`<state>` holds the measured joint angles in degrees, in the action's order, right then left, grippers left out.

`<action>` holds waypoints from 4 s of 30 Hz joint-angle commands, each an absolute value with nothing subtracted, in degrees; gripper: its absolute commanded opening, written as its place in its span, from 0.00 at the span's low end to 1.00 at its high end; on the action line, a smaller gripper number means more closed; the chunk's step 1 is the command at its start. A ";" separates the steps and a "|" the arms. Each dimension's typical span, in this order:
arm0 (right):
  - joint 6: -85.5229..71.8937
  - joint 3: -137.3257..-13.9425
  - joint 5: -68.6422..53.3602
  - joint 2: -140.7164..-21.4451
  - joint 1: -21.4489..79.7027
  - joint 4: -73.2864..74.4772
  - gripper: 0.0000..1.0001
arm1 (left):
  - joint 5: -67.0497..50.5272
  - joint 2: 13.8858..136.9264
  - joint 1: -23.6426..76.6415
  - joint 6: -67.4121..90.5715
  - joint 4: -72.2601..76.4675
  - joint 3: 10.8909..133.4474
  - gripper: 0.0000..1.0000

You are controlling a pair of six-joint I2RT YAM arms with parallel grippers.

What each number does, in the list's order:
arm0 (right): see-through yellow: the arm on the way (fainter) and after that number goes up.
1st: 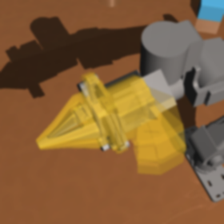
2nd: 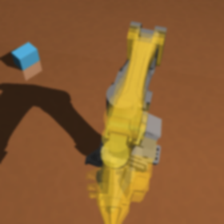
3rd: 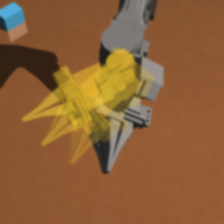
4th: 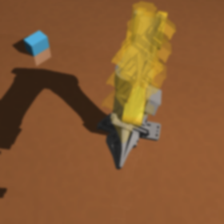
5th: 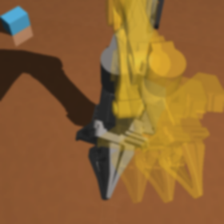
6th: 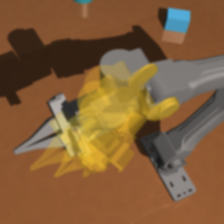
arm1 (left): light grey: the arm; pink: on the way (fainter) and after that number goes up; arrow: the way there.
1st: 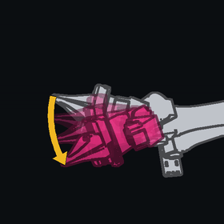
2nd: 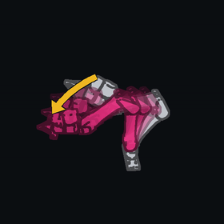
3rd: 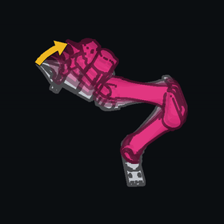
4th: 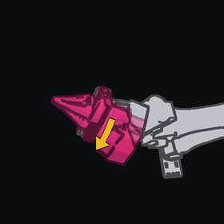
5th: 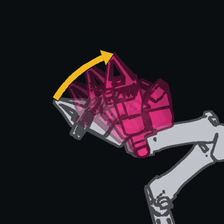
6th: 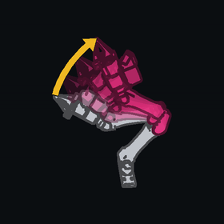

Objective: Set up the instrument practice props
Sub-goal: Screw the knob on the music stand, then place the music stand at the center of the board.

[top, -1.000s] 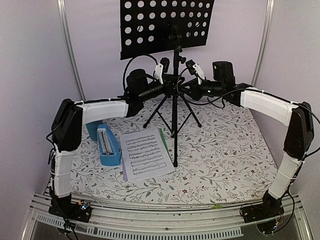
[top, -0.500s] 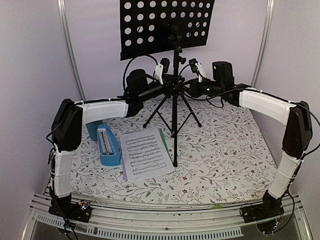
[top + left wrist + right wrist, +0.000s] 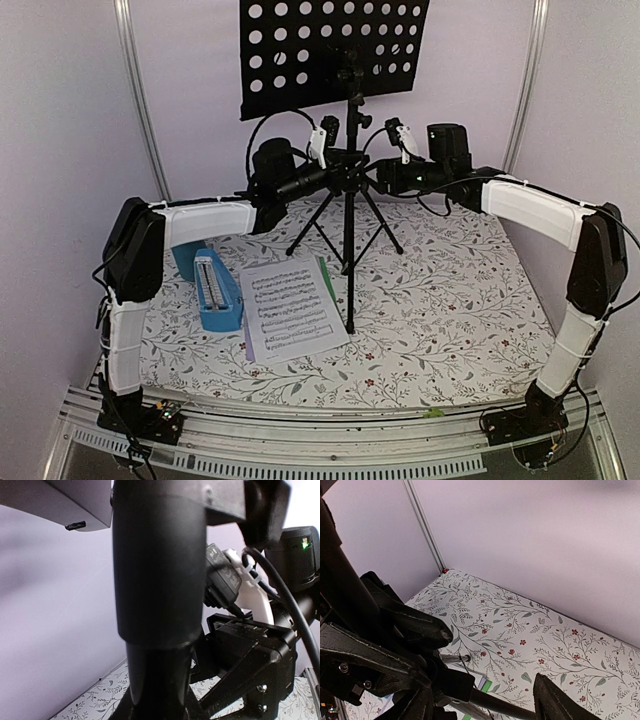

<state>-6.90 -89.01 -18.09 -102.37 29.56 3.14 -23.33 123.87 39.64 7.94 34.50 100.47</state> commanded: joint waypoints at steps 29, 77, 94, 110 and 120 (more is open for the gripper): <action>-12.33 -78.97 5.62 -83.46 30.32 11.37 0.99 | -20.31 126.12 41.31 10.19 31.07 106.08 0.00; -26.42 -72.06 18.42 -87.23 45.54 7.03 0.99 | -21.88 125.86 41.22 10.18 29.18 105.91 0.00; -28.53 -70.25 19.31 -93.04 49.71 6.50 0.99 | -22.27 125.49 41.09 10.27 28.94 106.03 0.07; -28.32 -69.79 18.72 -96.99 50.43 4.86 0.99 | -21.91 125.95 41.13 9.41 25.84 108.75 0.12; -28.65 -67.74 18.34 -97.91 50.42 3.91 0.99 | -21.33 125.40 41.08 8.60 22.90 109.46 0.13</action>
<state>-27.97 -68.66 18.22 -96.99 50.09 5.28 -20.38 125.71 39.97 10.35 27.42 107.07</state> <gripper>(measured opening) 0.989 0.181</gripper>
